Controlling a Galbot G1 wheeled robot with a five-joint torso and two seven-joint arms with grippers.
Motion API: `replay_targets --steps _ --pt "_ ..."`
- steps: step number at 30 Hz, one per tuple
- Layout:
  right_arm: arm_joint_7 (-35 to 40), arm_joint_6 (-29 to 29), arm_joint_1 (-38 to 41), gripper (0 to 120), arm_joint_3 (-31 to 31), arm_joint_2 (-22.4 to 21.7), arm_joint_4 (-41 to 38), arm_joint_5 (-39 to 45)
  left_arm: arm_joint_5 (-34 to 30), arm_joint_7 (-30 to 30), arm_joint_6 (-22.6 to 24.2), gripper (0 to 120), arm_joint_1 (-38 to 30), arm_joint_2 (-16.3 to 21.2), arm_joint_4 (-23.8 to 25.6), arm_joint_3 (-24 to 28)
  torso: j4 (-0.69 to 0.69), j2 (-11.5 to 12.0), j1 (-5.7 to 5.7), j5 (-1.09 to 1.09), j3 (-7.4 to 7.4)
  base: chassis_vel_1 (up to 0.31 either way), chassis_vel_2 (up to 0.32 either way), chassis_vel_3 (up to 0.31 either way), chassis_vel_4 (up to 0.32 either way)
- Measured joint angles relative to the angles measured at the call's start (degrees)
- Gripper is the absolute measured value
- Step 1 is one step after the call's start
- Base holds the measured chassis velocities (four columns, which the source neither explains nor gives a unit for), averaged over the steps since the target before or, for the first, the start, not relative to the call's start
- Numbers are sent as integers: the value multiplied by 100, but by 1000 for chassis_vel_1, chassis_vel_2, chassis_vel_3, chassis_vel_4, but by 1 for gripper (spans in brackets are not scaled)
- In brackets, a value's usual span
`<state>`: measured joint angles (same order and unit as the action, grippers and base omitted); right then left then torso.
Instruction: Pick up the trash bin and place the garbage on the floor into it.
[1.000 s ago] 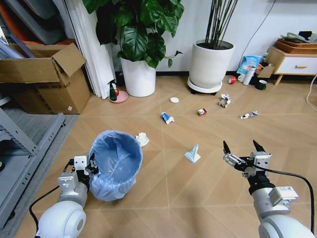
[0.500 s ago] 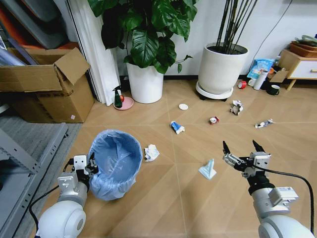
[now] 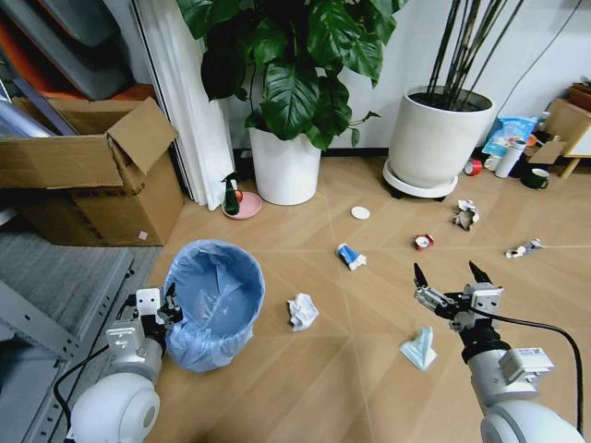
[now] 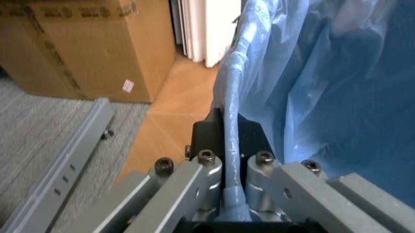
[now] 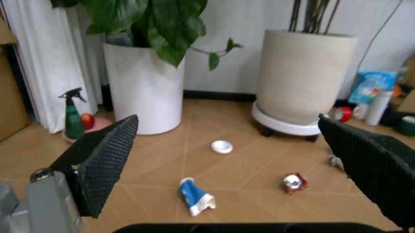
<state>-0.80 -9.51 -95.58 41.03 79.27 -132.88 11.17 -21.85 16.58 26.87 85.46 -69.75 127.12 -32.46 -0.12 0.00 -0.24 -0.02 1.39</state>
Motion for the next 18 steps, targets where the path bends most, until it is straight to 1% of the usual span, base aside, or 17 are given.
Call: replay_targets --steps 2,3,4,7,8,9,13,14,16,17,18 --pt "57 -131 114 100 -72 -186 138 250 -10 -131 -105 0 -52 23 -89 6 -1 0 0 -3 0 -21 17 20 -41" --pt "76 -159 166 100 -106 -275 223 335 -12 -179 -140 0 -76 40 -126 10 -2 0 1 1 -1 0 0 0 0" --pt "76 -159 166 100 -106 -275 223 335 -12 -179 -140 0 -76 40 -126 10 -2 0 1 1 -1 0 0 0 0" --pt "83 -261 430 100 -292 -579 581 608 -53 -278 -208 0 -146 97 -238 31 -1 0 2 -2 -2 4 -80 -16 60" --pt "90 -295 538 100 -391 -673 734 723 -73 -288 -223 0 -176 115 -275 42 -3 -1 2 -1 -2 6 -55 -6 66" --pt "90 -295 538 100 -391 -673 734 723 -73 -288 -223 0 -176 115 -275 42 -3 -1 2 -1 -2 6 -55 -6 66" --pt "200 -354 1193 100 -1171 -1107 1571 1120 -62 -289 -247 0 -145 104 -307 -74 -1 0 2 -2 -1 2 -14 -2 7" --pt "200 -354 1193 100 -1171 -1107 1571 1120 -62 -289 -247 0 -145 104 -307 -74 -1 0 2 -2 -1 0 0 0 0" --pt "213 -345 1519 100 -1627 -1290 2046 1229 -37 -277 -248 0 -118 100 -307 -155 0 0 2 -3 -1 0 0 0 0" --pt "223 -335 1688 100 -1864 -1358 2286 1279 -34 -267 -248 0 -101 100 -306 -191 0 0 2 -1 -1 0 0 0 0" --pt "240 -316 1928 100 -2164 -1408 2568 1319 -33 -253 -248 0 -83 100 -297 -236 -1 0 2 -4 -1 0 0 0 0"
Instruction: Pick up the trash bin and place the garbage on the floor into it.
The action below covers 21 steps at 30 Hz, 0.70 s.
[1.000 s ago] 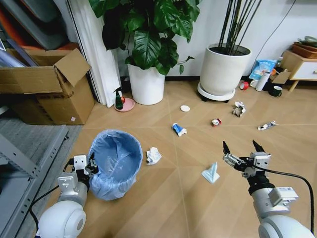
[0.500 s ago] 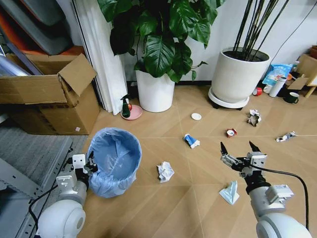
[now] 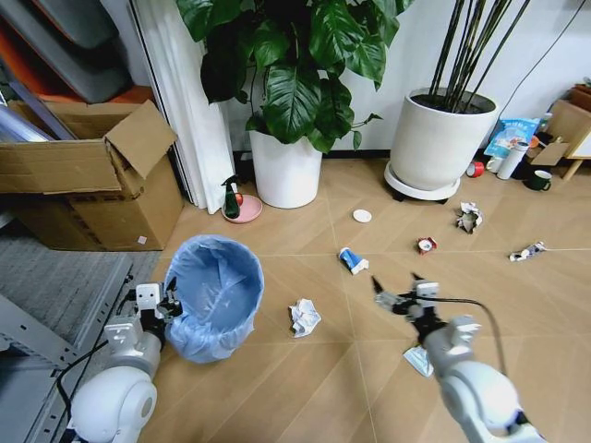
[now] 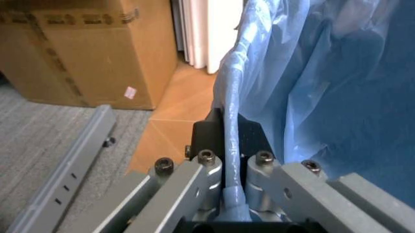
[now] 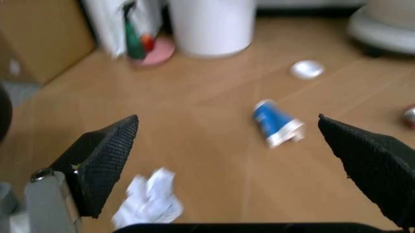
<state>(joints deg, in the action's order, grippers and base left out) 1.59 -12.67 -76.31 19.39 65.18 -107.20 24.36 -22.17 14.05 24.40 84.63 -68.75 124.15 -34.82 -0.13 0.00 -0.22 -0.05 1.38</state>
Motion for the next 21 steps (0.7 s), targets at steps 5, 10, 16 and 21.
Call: replay_targets --steps 5,10,16,21 --pt "24 42 978 100 -1026 136 1001 48 -2 9 0 0 59 0 36 -106 0 0 0 0 0 0 0 0 0" --pt "96 6 1817 100 -1868 510 2091 122 -47 24 12 0 77 34 109 -202 2 0 0 2 0 0 0 0 0" --pt "212 -146 2335 100 -2241 956 3093 229 -121 50 41 0 70 105 166 -230 1 0 0 0 0 0 0 0 0" --pt "230 -224 2468 100 -2278 1137 3597 311 -170 56 55 0 65 168 190 -231 -1 0 0 -1 0 0 0 0 0"
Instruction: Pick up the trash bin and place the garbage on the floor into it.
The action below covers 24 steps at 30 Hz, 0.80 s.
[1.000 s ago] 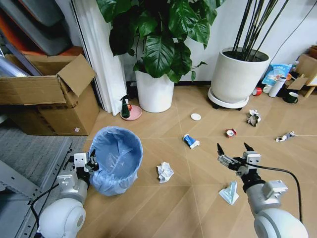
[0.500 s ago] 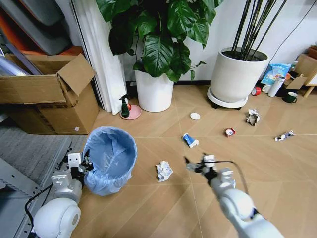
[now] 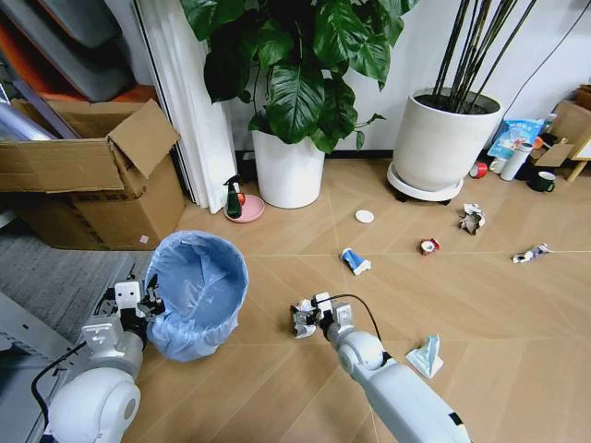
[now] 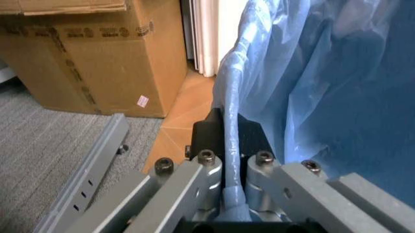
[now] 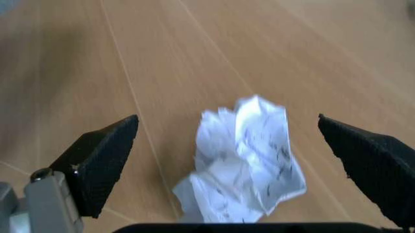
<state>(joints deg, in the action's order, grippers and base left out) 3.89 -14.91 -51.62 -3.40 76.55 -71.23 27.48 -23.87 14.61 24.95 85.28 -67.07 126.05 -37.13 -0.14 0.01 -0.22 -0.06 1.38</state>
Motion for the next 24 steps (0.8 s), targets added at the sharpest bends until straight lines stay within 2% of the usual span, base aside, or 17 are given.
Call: replay_targets --steps 7,10,12,14,16,18,20,23,24 --pt "-39 22 94 100 32 205 537 -44 -78 19 31 0 -44 86 7 19 0 0 0 1 -1 0 0 0 0" --pt "-87 65 131 96 77 264 682 -87 -87 20 32 0 -47 101 7 28 0 0 0 1 -1 0 0 0 0" --pt "-155 128 206 85 139 355 913 -135 -97 20 34 0 -45 110 7 34 0 0 0 1 -1 0 0 0 0" --pt "-200 168 232 84 157 384 993 -164 -101 20 35 0 -44 112 8 35 0 0 0 2 0 0 0 0 0" --pt "-270 204 288 70 187 439 1147 -215 -114 20 46 0 -46 115 8 41 0 0 0 1 -1 0 0 0 0" --pt "-284 224 309 67 204 467 1211 -245 -116 20 49 0 -48 117 8 47 0 0 0 2 0 0 0 0 0" --pt "-333 271 359 55 266 535 1341 -332 -133 20 58 0 -54 133 8 61 0 0 0 2 -1 0 0 0 0" --pt "-341 274 377 50 288 563 1383 -340 -144 20 66 0 -56 148 8 65 1 0 0 1 -1 0 0 0 0" --pt "-353 277 387 42 308 591 1435 -347 -157 20 77 0 -60 171 8 68 1 0 0 2 -1 0 0 0 0"
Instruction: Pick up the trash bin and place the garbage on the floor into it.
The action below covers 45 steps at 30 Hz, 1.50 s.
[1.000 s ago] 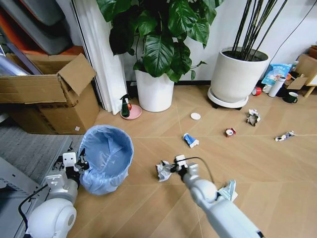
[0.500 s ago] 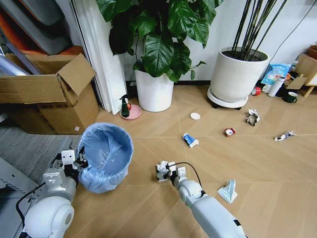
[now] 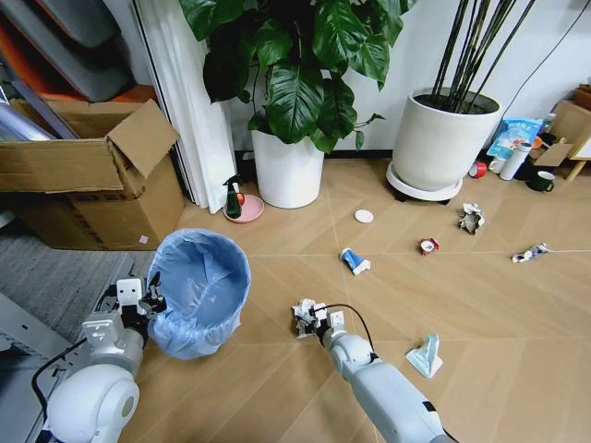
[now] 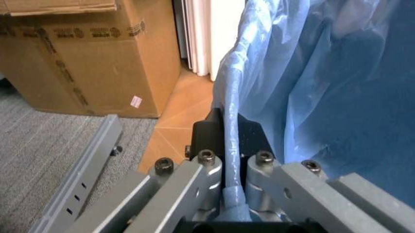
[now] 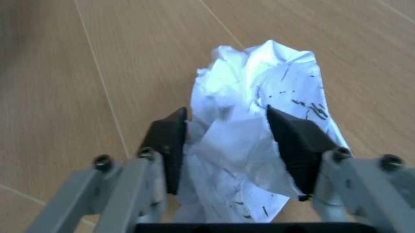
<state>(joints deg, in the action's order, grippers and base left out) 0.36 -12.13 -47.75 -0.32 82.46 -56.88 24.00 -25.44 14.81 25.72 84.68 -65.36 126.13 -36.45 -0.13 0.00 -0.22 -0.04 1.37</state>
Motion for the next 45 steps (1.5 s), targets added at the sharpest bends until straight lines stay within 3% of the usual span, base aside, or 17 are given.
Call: replay_targets --steps 11,20,24,28,29,32,40,45 --pt "-9 92 -2 2 261 175 180 -151 -71 3 22 0 -33 107 0 46 0 0 0 0 0 0 0 0 0" --pt "99 98 -34 0 424 120 -78 -96 -211 3 111 0 -102 177 -62 65 0 0 0 0 0 0 0 0 0" --pt "217 80 -133 0 442 -68 -723 51 -333 23 185 0 -157 247 -151 78 0 0 0 1 0 0 0 0 0" --pt "566 -257 -265 0 332 -565 -2575 674 -499 15 346 0 -361 412 -486 206 0 -1 0 0 0 0 0 0 0" --pt "566 -257 -265 0 332 -565 -2575 674 -499 15 346 0 -361 412 -486 206 0 -1 0 0 0 0 0 0 0" --pt "754 -482 -137 0 280 -801 -3568 1083 -611 -36 440 0 -621 506 -817 382 0 -1 1 0 -1 0 0 0 0" --pt "941 -896 432 0 -48 -1036 -4818 2178 -905 -221 615 0 -1197 628 -1359 692 -1 -1 0 -1 0 0 0 0 0" --pt "1130 -1089 894 0 -851 -1061 -5168 2884 -1077 -288 683 0 -1564 630 -1644 898 1 -1 0 -1 0 0 0 0 0"
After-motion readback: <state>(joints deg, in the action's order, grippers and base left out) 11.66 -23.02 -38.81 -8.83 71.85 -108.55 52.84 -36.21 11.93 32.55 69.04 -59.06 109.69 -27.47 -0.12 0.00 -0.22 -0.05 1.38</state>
